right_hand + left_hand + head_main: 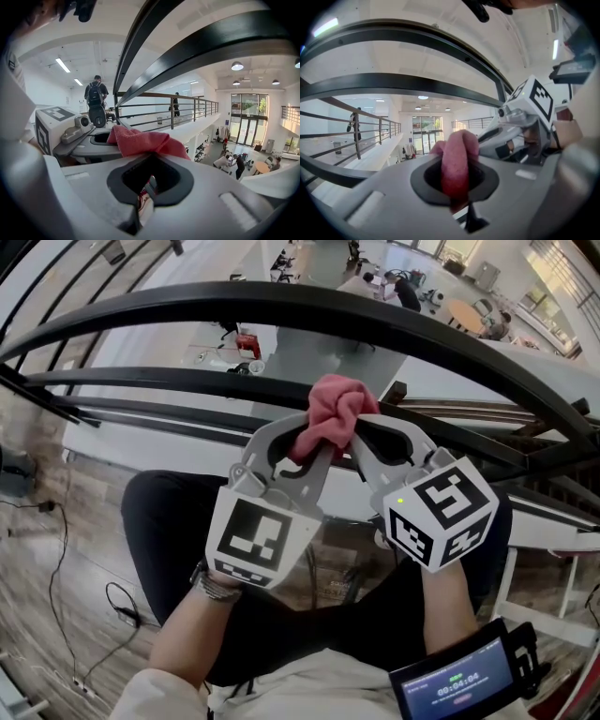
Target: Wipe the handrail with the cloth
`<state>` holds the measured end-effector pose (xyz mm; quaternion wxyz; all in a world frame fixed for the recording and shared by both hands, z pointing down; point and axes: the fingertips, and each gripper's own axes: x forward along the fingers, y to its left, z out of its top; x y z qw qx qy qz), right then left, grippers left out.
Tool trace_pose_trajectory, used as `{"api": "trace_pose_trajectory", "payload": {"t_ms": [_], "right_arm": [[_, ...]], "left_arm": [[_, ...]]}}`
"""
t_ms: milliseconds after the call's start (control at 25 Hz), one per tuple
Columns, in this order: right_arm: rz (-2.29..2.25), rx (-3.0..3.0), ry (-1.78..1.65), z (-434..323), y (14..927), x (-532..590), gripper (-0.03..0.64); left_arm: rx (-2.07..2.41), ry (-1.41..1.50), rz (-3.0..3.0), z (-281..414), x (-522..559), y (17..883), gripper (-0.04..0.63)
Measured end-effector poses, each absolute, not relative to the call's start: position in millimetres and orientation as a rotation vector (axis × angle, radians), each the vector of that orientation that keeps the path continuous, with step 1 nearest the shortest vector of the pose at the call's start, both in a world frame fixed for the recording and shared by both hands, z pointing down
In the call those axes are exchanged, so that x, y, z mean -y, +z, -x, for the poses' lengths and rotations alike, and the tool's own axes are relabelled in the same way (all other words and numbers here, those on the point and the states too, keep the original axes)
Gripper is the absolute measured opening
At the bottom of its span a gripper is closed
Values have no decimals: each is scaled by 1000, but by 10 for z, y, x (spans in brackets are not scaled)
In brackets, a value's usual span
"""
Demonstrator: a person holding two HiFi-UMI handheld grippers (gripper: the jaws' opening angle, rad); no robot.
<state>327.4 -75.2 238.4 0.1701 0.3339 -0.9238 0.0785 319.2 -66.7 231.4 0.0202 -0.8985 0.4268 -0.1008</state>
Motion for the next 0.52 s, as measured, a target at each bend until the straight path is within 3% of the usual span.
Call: {"api": "trace_pose_trajectory", "payload": {"t_ms": [520], "right_arm": [[-951,2616,217,-3284,2439,725,0]], "left_arm": [[-1325,-306,2788,-3199,640,2367,29]]}}
